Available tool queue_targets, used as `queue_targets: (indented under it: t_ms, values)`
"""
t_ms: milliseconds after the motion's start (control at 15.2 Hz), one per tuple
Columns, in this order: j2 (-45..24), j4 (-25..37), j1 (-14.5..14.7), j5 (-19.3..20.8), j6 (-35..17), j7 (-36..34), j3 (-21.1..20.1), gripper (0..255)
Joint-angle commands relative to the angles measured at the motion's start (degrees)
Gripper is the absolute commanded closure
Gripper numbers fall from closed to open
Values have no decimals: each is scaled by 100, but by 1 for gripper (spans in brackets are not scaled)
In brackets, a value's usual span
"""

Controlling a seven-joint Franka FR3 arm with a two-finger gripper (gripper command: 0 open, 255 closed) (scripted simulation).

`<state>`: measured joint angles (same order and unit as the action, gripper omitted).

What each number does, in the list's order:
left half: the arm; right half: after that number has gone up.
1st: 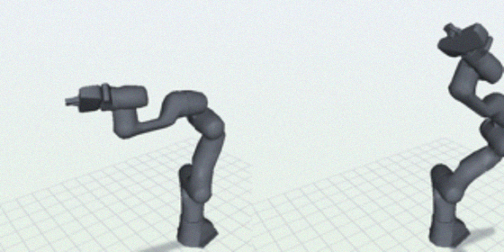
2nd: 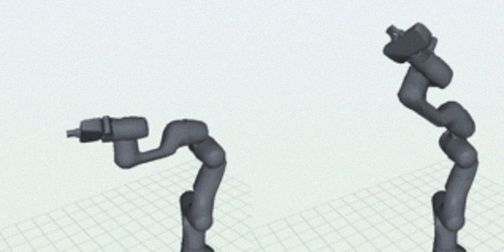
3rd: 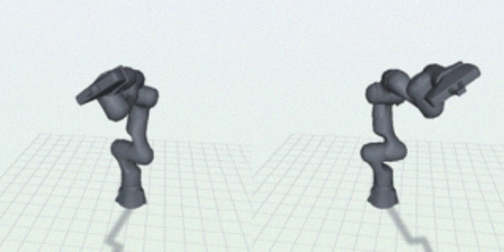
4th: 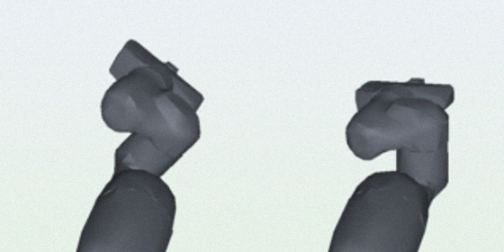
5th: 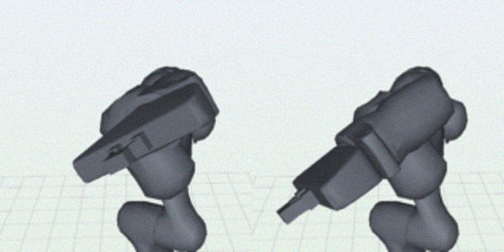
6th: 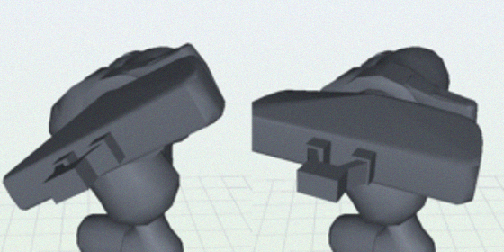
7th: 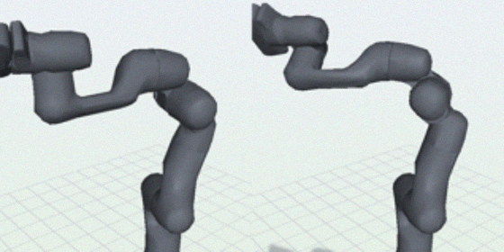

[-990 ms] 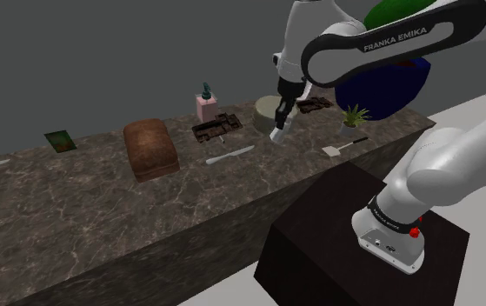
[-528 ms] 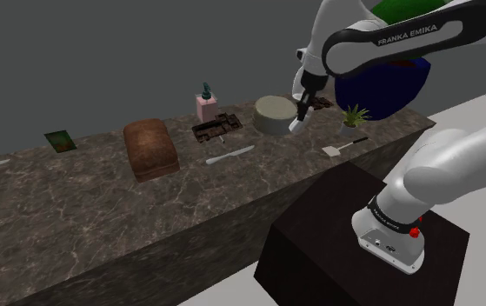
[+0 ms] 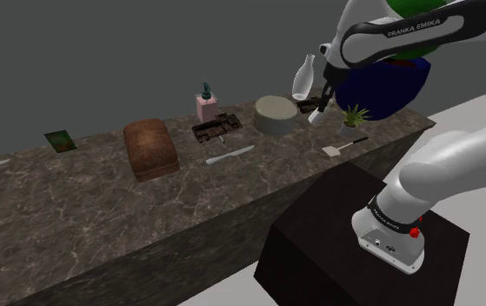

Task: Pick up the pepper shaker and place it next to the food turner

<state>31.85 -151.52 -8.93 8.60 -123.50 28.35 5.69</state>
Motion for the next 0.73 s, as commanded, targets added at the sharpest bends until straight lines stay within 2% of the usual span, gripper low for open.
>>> queue_targets:
  t_ms: [0,660]
  values:
    - [-27,37,-133,108,-17,277,217,255]
    - [-723,692,-692,463,-234,1794,1432,255]
